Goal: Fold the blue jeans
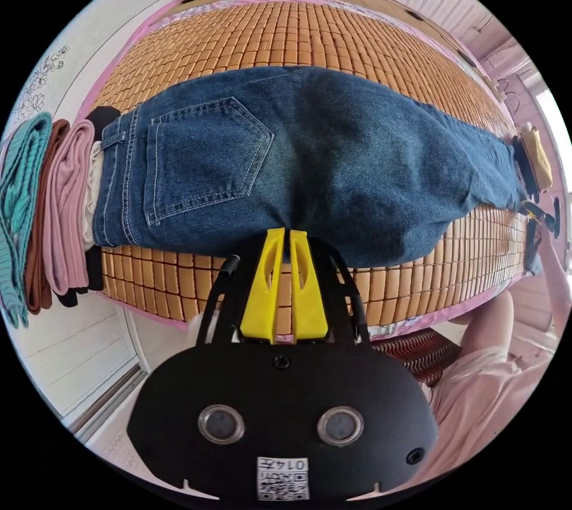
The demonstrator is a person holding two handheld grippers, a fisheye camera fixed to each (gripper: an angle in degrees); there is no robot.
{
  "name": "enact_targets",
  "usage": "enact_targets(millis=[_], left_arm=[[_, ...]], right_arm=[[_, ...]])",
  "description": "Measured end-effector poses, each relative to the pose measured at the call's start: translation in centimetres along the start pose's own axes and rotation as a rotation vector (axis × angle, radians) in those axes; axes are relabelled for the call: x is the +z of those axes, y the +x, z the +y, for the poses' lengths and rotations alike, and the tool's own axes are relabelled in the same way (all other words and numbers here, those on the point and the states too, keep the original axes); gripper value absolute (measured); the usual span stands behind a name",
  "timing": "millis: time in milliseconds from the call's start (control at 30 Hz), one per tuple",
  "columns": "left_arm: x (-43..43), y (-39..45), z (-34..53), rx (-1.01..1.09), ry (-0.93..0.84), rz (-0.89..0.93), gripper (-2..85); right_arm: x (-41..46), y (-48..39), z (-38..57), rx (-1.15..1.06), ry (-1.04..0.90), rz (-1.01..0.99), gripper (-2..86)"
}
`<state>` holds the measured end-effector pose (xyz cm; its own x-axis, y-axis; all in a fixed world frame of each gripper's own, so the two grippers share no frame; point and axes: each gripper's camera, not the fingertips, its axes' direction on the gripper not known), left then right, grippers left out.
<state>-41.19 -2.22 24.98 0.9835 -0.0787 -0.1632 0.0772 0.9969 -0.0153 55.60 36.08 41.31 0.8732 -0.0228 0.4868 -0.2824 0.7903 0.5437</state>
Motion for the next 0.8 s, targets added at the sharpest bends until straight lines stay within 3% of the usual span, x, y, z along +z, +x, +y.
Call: enact_targets(millis=[133, 300, 433, 600, 700, 800], left_arm=[[0.4, 1.8, -0.2, 0.049, -0.072, -0.012, -0.8], [1.1, 4.8, 1.3, 0.131, -0.153, 0.014, -0.9], [0.1, 7.8, 2.7, 0.230, -0.095, -0.038, -0.8], [-5.0, 15.4, 2.5, 0.510, 0.119, -0.084, -0.3], [-4.8, 21.6, 0.4, 0.667, 0.168, -0.044, 0.7], [-2.5, 28.1, -2.3, 0.802, 0.154, -0.008, 3.5]], right_arm=[[-0.6, 0.1, 3.6, -0.093, -0.028, 0.055, 5.6], [-2.3, 4.4, 13.1, -0.023, -0.048, 0.002, 5.9], [-2.4, 6.8, 18.5, 0.041, -0.061, 0.117, 6.6], [-4.6, 6.1, 16.9, -0.005, 0.109, 0.139, 7.8], [-3.7, 4.7, 13.0, -0.033, 0.216, 0.065, 9.6], [-0.6, 4.5, 8.8, -0.003, 0.192, 0.019, 12.8]])
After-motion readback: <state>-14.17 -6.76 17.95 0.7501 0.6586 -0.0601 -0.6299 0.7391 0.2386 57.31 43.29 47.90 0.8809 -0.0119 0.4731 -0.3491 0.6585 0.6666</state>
